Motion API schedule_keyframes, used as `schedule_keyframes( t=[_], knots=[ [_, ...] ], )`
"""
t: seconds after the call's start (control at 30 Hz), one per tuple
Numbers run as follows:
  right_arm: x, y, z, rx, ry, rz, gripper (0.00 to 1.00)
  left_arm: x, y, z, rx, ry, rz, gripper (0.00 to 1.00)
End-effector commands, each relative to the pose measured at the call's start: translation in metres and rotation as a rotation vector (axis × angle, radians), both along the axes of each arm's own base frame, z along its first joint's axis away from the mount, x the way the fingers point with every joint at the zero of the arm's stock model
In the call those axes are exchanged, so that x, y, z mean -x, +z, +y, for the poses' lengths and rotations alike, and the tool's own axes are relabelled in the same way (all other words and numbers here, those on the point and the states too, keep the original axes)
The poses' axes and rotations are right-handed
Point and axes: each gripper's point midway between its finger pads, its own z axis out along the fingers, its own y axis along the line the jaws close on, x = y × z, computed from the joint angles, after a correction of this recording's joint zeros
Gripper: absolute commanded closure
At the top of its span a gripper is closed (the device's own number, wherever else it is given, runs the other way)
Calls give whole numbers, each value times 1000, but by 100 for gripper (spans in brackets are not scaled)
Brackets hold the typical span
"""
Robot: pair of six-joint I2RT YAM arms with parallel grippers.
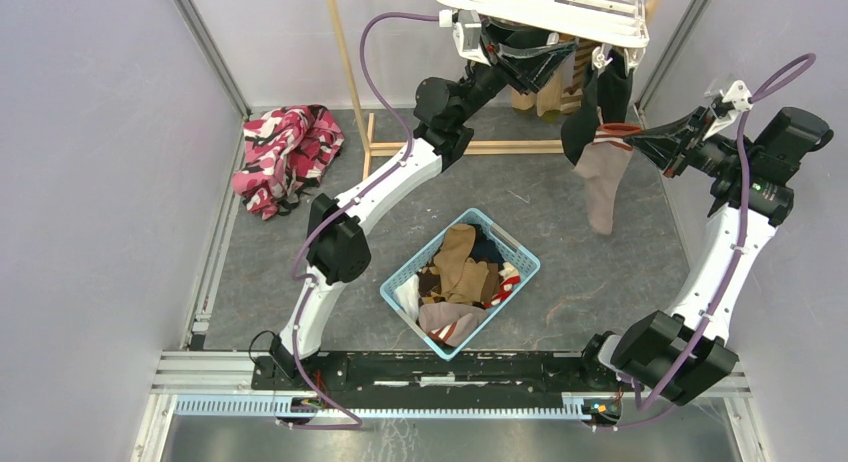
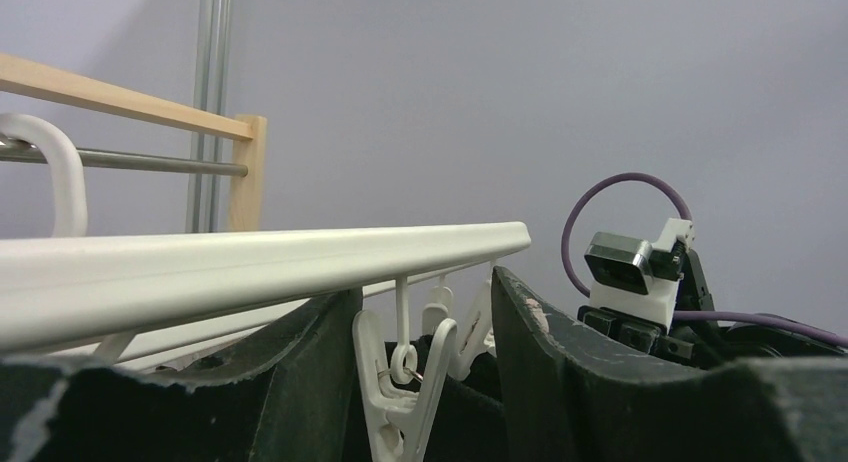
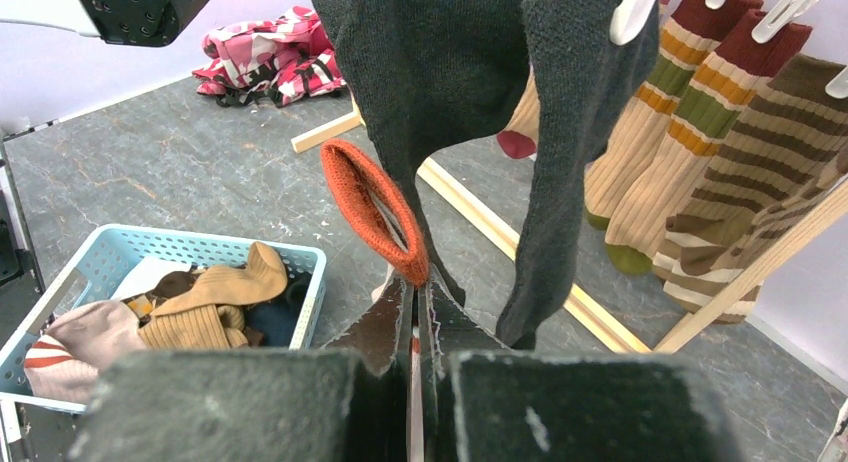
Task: Clip the socks to the hanger
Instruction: Open the clamp at the hanger.
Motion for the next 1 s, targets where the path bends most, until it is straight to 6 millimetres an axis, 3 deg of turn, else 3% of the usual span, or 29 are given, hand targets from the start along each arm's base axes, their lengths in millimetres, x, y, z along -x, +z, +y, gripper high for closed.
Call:
schedule_keyframes(
  t=[0.0, 0.97],
  knots=[
    [3, 14, 0, 23, 15, -43, 100, 30, 45, 26, 79, -57, -69, 43],
    [3, 13, -3, 18, 13, -39, 100, 32, 38, 30, 52, -91, -68, 45]
  ],
)
